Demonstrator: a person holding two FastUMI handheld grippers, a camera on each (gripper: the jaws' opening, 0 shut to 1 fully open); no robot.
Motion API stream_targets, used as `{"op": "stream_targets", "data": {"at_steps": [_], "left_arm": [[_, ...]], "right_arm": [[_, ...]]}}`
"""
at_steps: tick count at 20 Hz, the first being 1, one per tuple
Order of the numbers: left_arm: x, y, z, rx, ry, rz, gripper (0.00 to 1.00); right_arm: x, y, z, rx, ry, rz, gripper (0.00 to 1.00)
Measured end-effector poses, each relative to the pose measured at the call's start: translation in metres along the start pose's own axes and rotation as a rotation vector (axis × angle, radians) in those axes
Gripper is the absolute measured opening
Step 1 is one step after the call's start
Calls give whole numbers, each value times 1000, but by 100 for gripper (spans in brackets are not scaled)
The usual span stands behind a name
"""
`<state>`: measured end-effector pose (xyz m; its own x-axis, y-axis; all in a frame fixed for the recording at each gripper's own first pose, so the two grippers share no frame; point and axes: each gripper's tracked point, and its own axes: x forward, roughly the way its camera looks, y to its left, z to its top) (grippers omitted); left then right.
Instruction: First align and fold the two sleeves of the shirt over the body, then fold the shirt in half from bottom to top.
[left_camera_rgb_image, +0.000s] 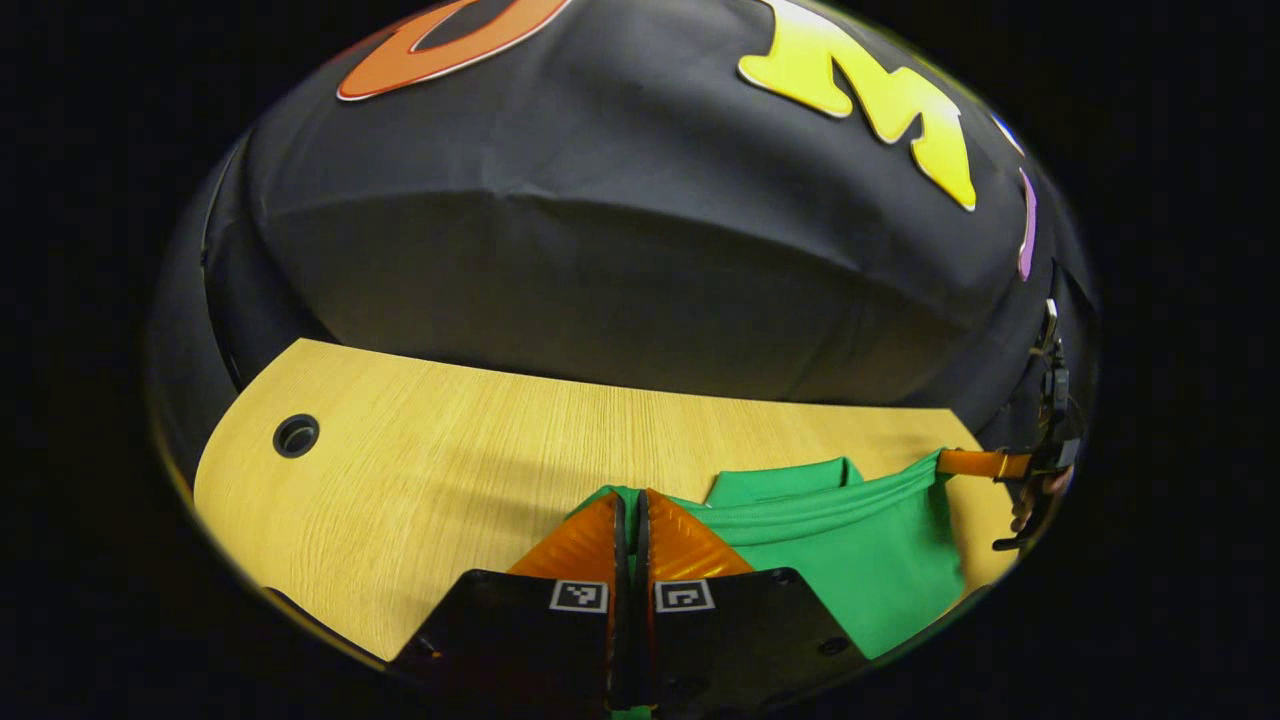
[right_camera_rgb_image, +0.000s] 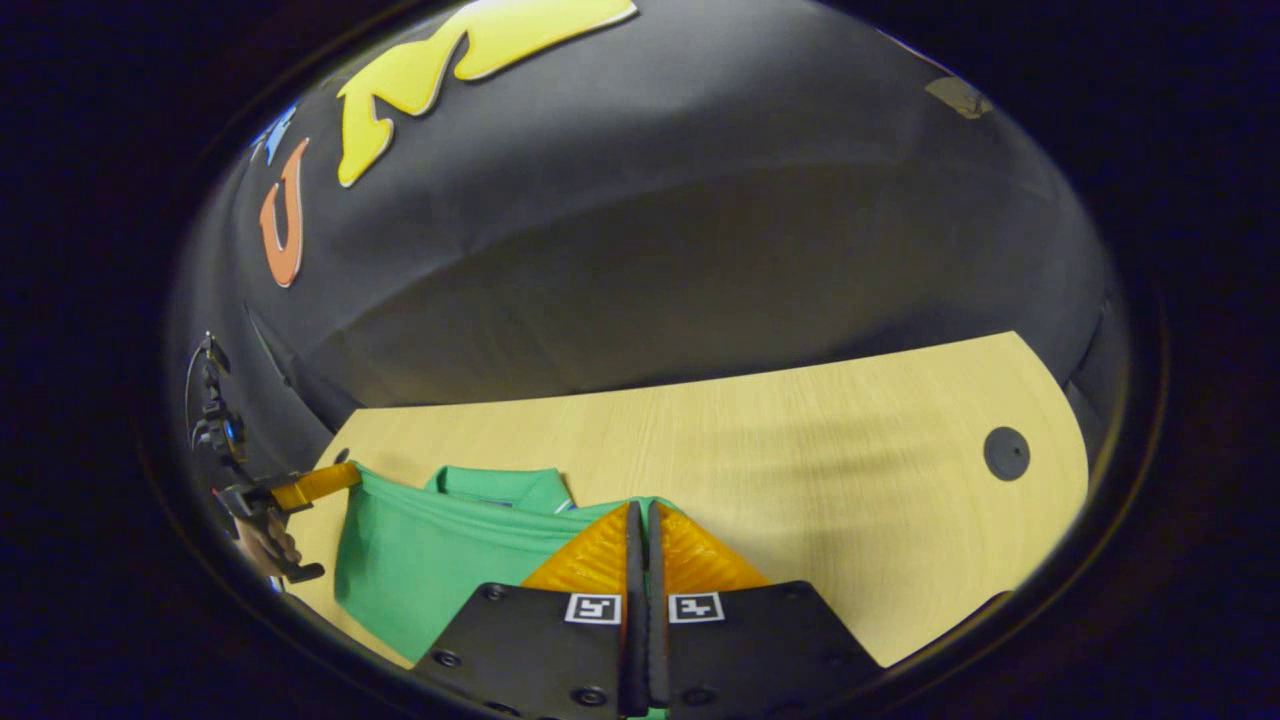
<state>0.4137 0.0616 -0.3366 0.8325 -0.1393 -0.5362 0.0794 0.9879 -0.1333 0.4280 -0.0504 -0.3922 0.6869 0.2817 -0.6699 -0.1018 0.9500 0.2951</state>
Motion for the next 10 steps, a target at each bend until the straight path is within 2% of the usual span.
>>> {"op": "stream_targets", "data": {"at_steps": [1,3,5,6,7,10], "left_arm": [[6,2,-4,28,14,14,3],[14,4,-16,58,43,32,4],[18,4,-20,74,57,43,5],[18,2,-21,73,58,40,5],[17,-1,-21,67,62,35,7],[12,-2,-16,50,45,36,11]], "right_arm": [[5,-1,-1,-11,-1,-11,6],[11,-3,-8,-16,10,-35,2],[17,-3,-10,-16,13,-53,3],[19,-6,-10,-17,11,-63,6],[20,-6,-10,-18,13,-67,2],[16,-12,-4,-9,-4,-89,12]]}}
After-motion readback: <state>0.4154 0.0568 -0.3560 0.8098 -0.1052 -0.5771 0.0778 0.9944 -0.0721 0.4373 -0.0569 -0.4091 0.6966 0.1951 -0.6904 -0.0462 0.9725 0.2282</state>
